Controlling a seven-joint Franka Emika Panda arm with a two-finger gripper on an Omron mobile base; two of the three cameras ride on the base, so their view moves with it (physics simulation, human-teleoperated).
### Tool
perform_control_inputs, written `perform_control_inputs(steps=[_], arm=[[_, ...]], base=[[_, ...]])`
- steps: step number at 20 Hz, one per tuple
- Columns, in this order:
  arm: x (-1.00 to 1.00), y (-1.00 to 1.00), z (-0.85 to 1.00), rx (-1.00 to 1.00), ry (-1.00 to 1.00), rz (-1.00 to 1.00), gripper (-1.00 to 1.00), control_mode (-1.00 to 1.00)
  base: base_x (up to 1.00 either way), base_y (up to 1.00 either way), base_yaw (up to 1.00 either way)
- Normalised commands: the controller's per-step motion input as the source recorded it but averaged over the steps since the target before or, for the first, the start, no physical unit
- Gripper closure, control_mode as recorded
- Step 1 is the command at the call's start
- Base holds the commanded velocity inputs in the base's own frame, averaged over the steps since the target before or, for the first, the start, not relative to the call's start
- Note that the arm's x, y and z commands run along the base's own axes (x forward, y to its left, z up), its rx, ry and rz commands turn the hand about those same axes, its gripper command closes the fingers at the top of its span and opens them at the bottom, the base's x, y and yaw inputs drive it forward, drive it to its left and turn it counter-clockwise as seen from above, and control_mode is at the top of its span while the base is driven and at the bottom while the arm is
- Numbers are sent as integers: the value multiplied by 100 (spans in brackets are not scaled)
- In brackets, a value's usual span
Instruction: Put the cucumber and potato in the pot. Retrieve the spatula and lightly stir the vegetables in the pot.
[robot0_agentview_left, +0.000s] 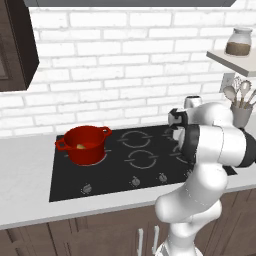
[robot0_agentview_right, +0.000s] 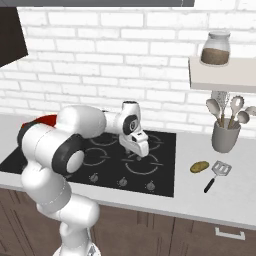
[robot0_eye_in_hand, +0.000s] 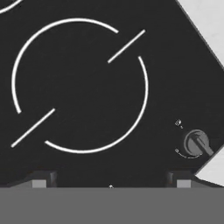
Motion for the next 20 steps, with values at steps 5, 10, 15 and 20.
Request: perform_control_inputs(steps=[5,10,15,20], arm=[[-25,-100,0,0,0,-12,-100,-100],[-1,-100,0,0,0,-9,-100,-100],[0,-99,-11,-2,0,-8,-100,-100],[12,-79,-23,-8,-1,-1,-100,-100]], base=[[0,0,0],[0,0,0],[0,0,0],[0,0,0]])
